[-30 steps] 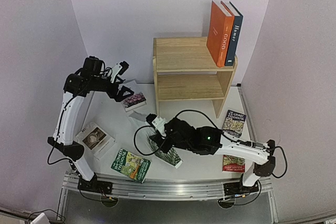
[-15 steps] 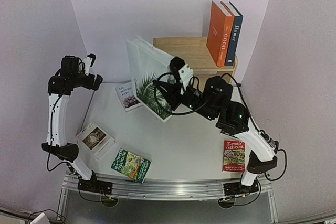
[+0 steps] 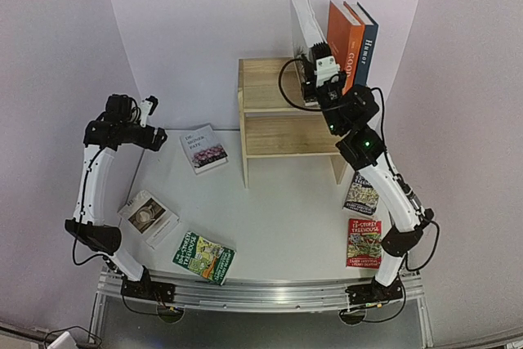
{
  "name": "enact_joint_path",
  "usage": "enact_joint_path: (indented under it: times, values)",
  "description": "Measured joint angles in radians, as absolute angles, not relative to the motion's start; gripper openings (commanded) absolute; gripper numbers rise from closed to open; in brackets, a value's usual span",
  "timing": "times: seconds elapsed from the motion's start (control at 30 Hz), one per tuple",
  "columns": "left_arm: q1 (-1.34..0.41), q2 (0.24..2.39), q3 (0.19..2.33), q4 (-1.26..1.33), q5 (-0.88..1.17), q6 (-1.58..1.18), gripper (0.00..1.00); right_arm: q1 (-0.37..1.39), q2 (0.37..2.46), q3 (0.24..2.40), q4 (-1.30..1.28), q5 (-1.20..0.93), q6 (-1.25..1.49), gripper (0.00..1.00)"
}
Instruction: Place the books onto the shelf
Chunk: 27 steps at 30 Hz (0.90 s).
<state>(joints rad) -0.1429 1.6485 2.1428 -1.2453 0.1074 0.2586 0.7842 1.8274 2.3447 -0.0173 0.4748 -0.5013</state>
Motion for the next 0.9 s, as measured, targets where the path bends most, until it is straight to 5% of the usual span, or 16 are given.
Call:
enact_joint_path:
  times: [0.4,0.63,0.9]
  values:
    - [-0.143,1.63,2.085,-1.237,0.13,0.257,1.0,0.581,1.867,2.294,0.016,0.388,-0.408,0.16]
    - [-0.143,1.614,2.082,-1.237,0.137,0.257,1.0,0.565,1.878,2.294,0.039,0.38,-0.384,0.37]
    - [-0.143,1.61,2.08,-1.237,0.161,0.257,1.0,0.561,1.88,2.294,0.045,0.379,-0.384,0.51]
